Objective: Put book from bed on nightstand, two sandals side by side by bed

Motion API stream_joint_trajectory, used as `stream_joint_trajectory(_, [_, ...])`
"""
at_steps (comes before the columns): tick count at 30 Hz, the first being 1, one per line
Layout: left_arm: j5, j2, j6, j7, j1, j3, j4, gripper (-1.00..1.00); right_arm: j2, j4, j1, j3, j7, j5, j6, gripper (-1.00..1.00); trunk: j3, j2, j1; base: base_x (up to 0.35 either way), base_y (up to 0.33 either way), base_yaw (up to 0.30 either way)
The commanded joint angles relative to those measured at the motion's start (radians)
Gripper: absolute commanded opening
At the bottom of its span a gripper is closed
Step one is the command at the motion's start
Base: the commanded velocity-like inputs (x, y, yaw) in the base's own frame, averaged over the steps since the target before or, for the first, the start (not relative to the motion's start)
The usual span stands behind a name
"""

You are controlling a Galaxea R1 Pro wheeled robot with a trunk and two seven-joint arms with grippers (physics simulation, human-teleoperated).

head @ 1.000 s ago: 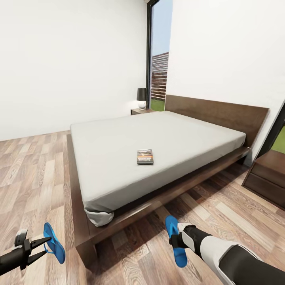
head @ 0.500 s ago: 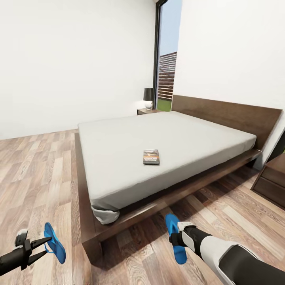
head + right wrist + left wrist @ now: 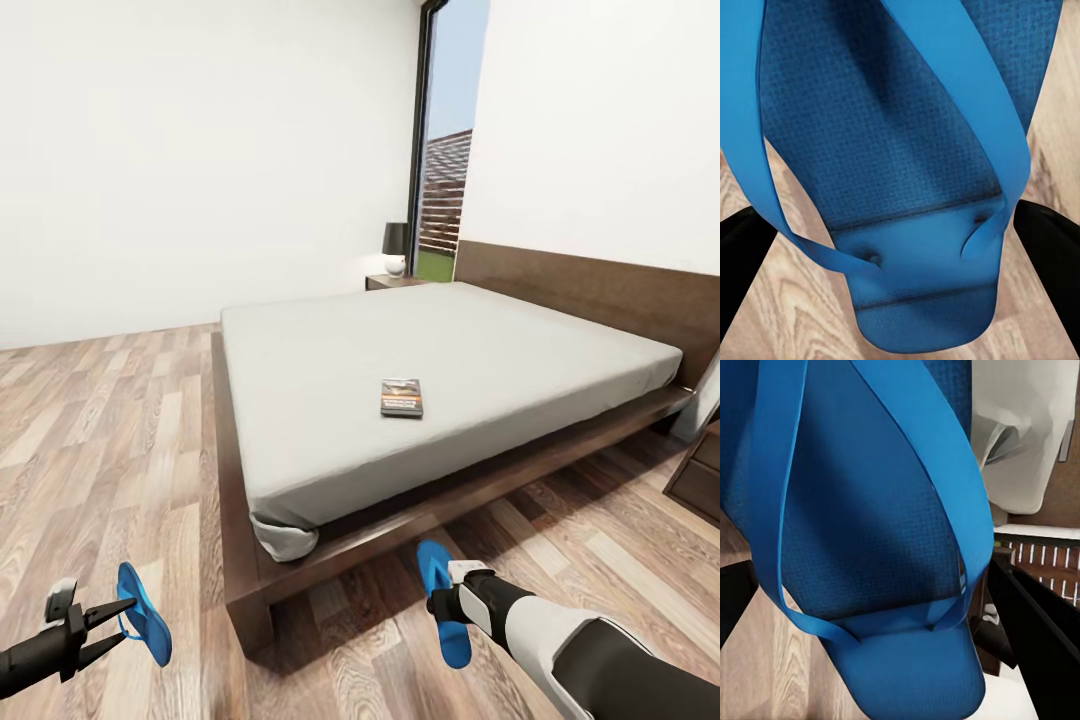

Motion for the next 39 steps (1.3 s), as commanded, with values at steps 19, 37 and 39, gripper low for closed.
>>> stream_joint_trajectory(19, [0.005, 0.000, 0.009, -0.001, 0.000, -0.002, 0.000, -1.00, 0.002, 0.002, -0.001, 0.012, 0.003, -0.009, 0.007, -1.00, -0.001, 0.000, 0.000, -0.006, -0.041, 0.001])
stream_joint_trajectory(37, [0.006, -0.005, 0.009, -0.001, 0.000, -0.002, 0.002, -1.00, 0.001, 0.002, -0.001, 0.010, 0.004, -0.007, 0.004, -1.00, -0.001, 0.000, 0.000, -0.026, -0.045, 0.000])
stream_joint_trajectory(39, [0.006, -0.006, 0.009, -0.001, 0.000, -0.002, 0.002, -1.00, 0.001, 0.002, -0.001, 0.010, 0.004, -0.007, 0.004, -1.00, -0.001, 0.000, 0.000, -0.124, -0.128, 0.000])
